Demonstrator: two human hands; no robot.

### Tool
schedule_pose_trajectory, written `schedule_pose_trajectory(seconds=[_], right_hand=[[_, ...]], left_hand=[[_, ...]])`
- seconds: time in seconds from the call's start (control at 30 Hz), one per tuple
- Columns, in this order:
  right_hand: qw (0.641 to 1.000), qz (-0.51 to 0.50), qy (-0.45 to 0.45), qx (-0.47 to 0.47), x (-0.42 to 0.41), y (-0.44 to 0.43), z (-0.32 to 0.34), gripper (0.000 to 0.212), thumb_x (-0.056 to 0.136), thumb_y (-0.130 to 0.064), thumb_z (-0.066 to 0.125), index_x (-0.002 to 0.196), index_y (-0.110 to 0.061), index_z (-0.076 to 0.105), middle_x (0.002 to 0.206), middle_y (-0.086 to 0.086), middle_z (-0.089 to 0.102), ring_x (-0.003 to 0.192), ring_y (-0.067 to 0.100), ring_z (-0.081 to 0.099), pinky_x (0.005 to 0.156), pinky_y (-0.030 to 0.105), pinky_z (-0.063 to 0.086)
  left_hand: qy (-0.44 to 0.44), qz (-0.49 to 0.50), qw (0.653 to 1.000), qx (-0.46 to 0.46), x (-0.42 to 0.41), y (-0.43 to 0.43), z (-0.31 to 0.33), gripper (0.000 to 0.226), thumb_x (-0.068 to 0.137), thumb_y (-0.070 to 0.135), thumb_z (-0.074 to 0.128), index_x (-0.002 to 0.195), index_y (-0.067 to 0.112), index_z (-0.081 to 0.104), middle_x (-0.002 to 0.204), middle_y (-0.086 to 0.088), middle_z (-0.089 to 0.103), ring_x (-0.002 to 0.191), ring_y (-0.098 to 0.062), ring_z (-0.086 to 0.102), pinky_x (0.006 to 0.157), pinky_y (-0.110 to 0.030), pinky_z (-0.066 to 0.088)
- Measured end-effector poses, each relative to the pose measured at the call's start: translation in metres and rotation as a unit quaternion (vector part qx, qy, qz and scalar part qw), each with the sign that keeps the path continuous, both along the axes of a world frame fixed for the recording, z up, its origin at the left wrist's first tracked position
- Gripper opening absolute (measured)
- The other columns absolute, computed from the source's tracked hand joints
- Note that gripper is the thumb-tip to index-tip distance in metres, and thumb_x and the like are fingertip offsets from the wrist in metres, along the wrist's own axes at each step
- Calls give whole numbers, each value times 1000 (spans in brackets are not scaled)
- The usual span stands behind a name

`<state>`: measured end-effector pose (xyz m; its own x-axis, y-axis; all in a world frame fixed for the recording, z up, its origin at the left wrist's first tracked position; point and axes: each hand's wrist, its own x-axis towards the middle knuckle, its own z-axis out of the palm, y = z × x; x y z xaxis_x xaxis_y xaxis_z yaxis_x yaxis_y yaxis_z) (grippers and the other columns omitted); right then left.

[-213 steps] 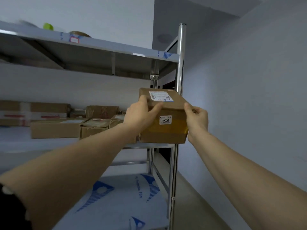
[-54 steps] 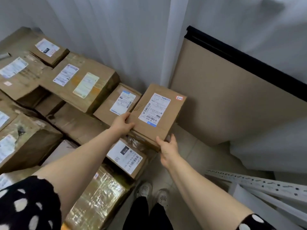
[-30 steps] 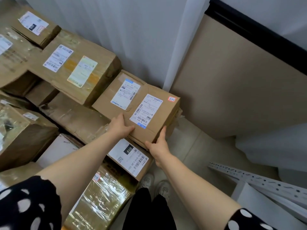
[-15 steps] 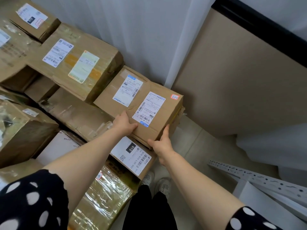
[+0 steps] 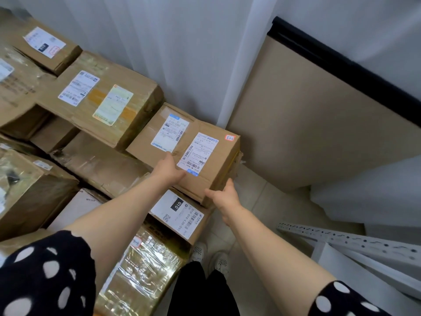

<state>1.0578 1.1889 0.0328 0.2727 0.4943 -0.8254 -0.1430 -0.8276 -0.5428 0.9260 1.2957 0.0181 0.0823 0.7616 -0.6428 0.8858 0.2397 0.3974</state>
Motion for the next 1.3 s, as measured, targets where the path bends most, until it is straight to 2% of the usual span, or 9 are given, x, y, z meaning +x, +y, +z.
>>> schedule_pose_trajectory(seconds=[0.1,0.17,0.3,0.4,0.5,0.67,0.73,0.87,1.3], right_hand=[[999,14,-33,17,4,-8,24,79,89,-11,65,150,-13,15,142,5,46,128,22,46,97,28,38],[997,34,-65,30,6,-15,40,76,88,-13,66,148,-14,21,139,6,47,126,22,47,94,26,38],[983,96,-143,70,8,-33,77,79,81,-22,72,146,-17,28,142,8,42,126,24,46,105,34,40],[957,158,-220,100,10,-56,106,68,80,-25,72,138,-16,39,136,5,46,127,24,46,103,31,39],[924,203,-296,134,8,-89,130,59,73,-33,74,124,-18,49,128,3,54,121,25,51,99,40,45],[838,308,-428,144,-3,-151,166,79,77,-48,71,138,-12,36,143,3,42,134,26,35,110,42,32],[821,332,-445,132,-11,-174,176,87,78,-52,68,145,-13,29,151,4,34,141,26,26,114,44,25],[813,351,-451,114,-32,-217,195,94,83,-52,64,152,-13,14,160,4,13,147,24,8,119,42,9],[826,253,-496,85,-145,-337,230,94,83,-53,63,152,-14,13,160,4,12,147,24,8,119,40,7]], left_hand=[[0,-38,999,28,2,-6,21,76,88,27,66,149,13,22,141,-11,46,116,-26,54,76,-30,50],[7,-75,996,47,2,-13,38,75,88,31,65,148,14,24,144,-12,43,127,-29,47,93,-38,45],[18,-132,987,90,1,-37,79,68,87,34,62,145,19,30,140,-9,44,126,-29,46,96,-41,45],[68,-201,966,146,-4,-66,112,68,87,35,55,147,26,25,137,-7,47,125,-29,45,102,-47,40],[113,-244,943,197,-14,-105,142,68,87,35,52,149,29,23,140,-4,45,129,-28,40,109,-49,27],[155,-308,907,242,-42,-172,186,71,89,41,50,151,29,17,153,-2,30,142,-26,22,115,-52,11],[159,-321,901,244,-55,-196,200,72,90,42,51,152,29,15,157,-1,23,145,-24,16,116,-53,7],[159,-336,894,248,-77,-235,224,74,90,42,52,152,27,14,159,0,18,147,-22,11,118,-53,4],[109,-457,829,303,-161,-326,256,69,91,46,49,151,31,18,156,0,24,145,-23,15,118,-48,11]])
